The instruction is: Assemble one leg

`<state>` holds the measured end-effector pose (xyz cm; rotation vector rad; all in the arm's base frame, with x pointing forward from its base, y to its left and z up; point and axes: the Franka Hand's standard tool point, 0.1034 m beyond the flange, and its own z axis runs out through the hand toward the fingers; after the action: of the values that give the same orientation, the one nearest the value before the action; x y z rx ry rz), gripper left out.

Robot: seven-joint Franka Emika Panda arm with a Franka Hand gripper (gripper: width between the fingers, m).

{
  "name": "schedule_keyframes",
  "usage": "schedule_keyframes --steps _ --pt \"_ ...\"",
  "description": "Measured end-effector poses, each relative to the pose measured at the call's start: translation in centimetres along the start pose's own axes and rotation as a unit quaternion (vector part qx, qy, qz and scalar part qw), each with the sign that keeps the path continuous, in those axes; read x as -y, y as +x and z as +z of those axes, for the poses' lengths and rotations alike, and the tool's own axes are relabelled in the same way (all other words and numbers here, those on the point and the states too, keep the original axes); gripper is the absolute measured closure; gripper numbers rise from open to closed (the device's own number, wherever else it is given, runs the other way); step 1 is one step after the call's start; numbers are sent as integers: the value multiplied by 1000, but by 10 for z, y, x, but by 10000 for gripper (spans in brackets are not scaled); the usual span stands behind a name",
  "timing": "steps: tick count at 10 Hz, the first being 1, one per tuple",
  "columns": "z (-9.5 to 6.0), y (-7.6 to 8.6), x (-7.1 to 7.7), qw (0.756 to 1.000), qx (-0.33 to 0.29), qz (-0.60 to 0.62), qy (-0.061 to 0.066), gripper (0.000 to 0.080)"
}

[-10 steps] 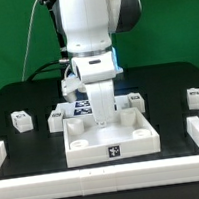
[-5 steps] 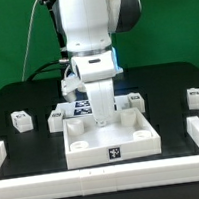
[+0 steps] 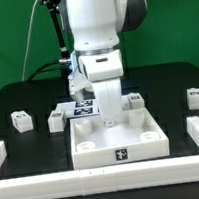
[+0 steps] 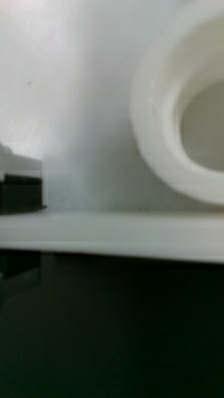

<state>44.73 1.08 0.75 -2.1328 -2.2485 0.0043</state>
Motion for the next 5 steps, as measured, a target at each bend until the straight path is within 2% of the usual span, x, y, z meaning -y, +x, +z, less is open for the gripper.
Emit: schedule_keyframes --steps 4,5 --pt "0 34 -36 1000 -12 18 -18 745" --pt "0 45 -44 999 -14 32 -17 745"
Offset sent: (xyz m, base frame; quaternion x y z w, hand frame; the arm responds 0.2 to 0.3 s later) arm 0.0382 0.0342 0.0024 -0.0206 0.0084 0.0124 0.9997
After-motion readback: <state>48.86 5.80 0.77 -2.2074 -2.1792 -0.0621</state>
